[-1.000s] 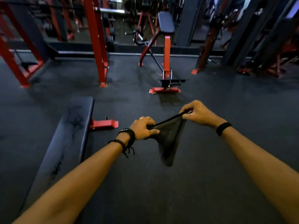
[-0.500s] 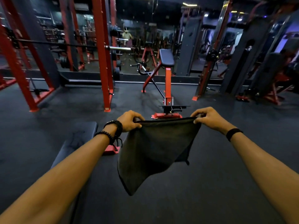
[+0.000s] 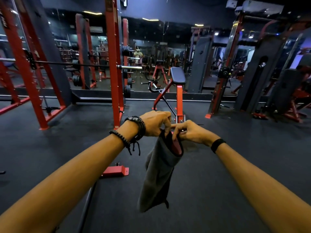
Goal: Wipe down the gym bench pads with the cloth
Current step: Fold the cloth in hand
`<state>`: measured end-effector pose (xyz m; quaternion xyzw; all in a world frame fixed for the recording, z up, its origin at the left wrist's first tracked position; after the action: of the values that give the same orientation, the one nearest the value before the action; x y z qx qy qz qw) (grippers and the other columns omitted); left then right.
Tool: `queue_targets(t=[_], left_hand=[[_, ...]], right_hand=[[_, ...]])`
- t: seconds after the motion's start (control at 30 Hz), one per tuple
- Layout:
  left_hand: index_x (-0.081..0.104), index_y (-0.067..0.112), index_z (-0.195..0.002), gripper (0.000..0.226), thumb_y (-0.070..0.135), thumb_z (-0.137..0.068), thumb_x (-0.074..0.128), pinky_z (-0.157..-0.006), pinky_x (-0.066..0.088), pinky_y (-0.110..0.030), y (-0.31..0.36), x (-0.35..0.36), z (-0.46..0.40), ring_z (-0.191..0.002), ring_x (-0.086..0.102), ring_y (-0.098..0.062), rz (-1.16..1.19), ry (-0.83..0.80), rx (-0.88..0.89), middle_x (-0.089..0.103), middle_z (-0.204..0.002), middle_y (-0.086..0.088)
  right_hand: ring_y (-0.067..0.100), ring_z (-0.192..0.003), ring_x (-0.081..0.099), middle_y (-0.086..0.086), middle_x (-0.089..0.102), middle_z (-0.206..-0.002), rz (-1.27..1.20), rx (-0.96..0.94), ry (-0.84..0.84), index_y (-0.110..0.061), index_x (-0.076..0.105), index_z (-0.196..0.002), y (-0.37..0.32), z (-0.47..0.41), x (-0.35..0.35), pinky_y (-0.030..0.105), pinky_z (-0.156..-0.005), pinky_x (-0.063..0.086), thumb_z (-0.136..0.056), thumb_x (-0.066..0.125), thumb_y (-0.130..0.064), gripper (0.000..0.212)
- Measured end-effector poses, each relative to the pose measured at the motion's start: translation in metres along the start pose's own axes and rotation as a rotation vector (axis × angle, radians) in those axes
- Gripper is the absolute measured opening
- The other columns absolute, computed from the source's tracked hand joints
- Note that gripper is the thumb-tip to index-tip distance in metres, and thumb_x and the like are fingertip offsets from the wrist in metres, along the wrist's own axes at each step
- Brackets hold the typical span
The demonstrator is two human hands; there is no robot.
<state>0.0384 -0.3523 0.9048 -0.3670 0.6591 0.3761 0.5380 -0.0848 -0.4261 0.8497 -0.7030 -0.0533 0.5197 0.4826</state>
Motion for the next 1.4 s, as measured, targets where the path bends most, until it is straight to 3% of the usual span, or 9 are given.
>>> queue_targets(t=[0.2, 0.3, 0.43, 0.53, 0.73, 0.93, 1.03, 1.27, 1.4], left_hand=[[0.058, 0.038, -0.071, 0.036, 0.005, -0.081, 0.065, -0.072, 0.042, -0.026, -0.025, -0.018, 0.020, -0.086, 0.052, -0.013, -0.040, 0.064, -0.090, 0.053, -0.092, 0.011], [0.061, 0.038, -0.072, 0.031, 0.007, -0.080, 0.063, -0.075, 0.052, -0.034, -0.034, -0.021, 0.029, -0.086, 0.057, -0.016, -0.025, 0.067, -0.161, 0.056, -0.088, 0.012], [0.073, 0.019, -0.085, 0.015, 0.009, -0.081, 0.063, -0.074, 0.057, -0.035, -0.039, -0.027, 0.037, -0.083, 0.062, -0.017, -0.016, 0.063, -0.222, 0.065, -0.088, 0.006], [0.074, 0.018, -0.085, 0.014, 0.008, -0.080, 0.064, -0.071, 0.058, -0.034, -0.044, -0.028, 0.040, -0.078, 0.065, -0.016, -0.004, 0.061, -0.273, 0.070, -0.086, 0.003], [0.074, 0.018, -0.082, 0.017, 0.007, -0.076, 0.063, -0.069, 0.059, -0.032, -0.048, -0.028, 0.043, -0.075, 0.066, -0.016, 0.026, 0.068, -0.326, 0.071, -0.081, 0.005], [0.075, 0.016, -0.082, 0.019, 0.003, -0.079, 0.062, -0.062, 0.053, -0.023, -0.045, -0.034, 0.044, -0.068, 0.061, -0.012, 0.020, 0.064, -0.291, 0.064, -0.071, 0.009], [0.074, 0.015, -0.081, 0.020, 0.001, -0.078, 0.060, -0.071, 0.057, -0.032, -0.044, -0.040, 0.044, -0.073, 0.062, -0.015, 0.029, 0.083, -0.265, 0.066, -0.076, 0.006], [0.062, 0.031, -0.066, 0.033, -0.001, -0.074, 0.061, -0.074, 0.055, -0.032, -0.048, -0.056, 0.053, -0.075, 0.059, -0.011, -0.046, 0.123, -0.237, 0.056, -0.070, 0.018], [0.057, 0.036, -0.062, 0.037, 0.002, -0.076, 0.063, -0.082, 0.056, -0.037, -0.066, -0.058, 0.066, -0.082, 0.059, -0.011, -0.070, 0.116, -0.288, 0.061, -0.079, 0.014]], right_hand=[[0.018, -0.096, 0.070, 0.012, 0.074, -0.095, -0.072, -0.103, 0.107, -0.001, 0.074, -0.088, -0.011, -0.010, 0.016, 0.031, -0.092, 0.056, -0.085, 0.053, 0.018, 0.028], [0.015, -0.098, 0.070, 0.006, 0.075, -0.098, -0.105, -0.163, 0.191, -0.008, 0.076, -0.093, -0.015, -0.016, 0.029, 0.026, -0.089, 0.055, -0.087, 0.053, 0.015, 0.033], [0.010, -0.118, 0.059, -0.008, 0.067, -0.120, -0.093, -0.295, 0.282, -0.028, 0.077, -0.097, -0.019, -0.021, 0.050, 0.037, -0.097, 0.051, -0.085, 0.055, 0.000, 0.037], [0.013, -0.116, 0.055, -0.004, 0.060, -0.119, 0.049, -0.403, 0.401, -0.017, 0.076, -0.102, -0.027, -0.022, 0.062, 0.037, -0.097, 0.051, -0.084, 0.064, -0.002, 0.027], [0.020, -0.076, 0.052, 0.003, 0.054, -0.092, 0.440, -0.362, 0.621, -0.021, 0.073, -0.112, -0.045, -0.023, 0.076, 0.046, -0.066, 0.050, -0.093, 0.064, -0.020, 0.021], [0.024, -0.094, 0.056, 0.004, 0.060, -0.112, 0.546, -0.309, 0.510, -0.022, 0.071, -0.108, -0.051, -0.026, 0.085, 0.044, -0.079, 0.046, -0.095, 0.056, -0.025, 0.020], [0.027, -0.102, 0.055, 0.002, 0.059, -0.117, 0.595, -0.181, 0.423, -0.019, 0.069, -0.105, -0.048, -0.035, 0.082, 0.042, -0.083, 0.042, -0.094, 0.053, -0.018, 0.020], [0.031, -0.088, 0.058, 0.004, 0.055, -0.087, 0.627, 0.012, 0.379, -0.015, 0.052, -0.080, -0.021, -0.034, 0.072, 0.041, -0.081, 0.038, -0.090, 0.052, -0.016, 0.010], [0.028, -0.077, 0.061, 0.008, 0.063, -0.080, 0.500, -0.013, 0.420, -0.006, 0.066, -0.082, 0.004, -0.032, 0.054, 0.046, -0.074, 0.052, -0.090, 0.052, -0.012, 0.017]])
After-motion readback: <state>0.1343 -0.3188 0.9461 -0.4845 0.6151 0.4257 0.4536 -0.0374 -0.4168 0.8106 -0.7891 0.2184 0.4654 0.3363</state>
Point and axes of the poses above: each hand's wrist, its own z-axis away from the middle knuckle, its own x-axis out of the palm, y = z × x, the point moved 6 cm from there along -z, towards the middle knuckle
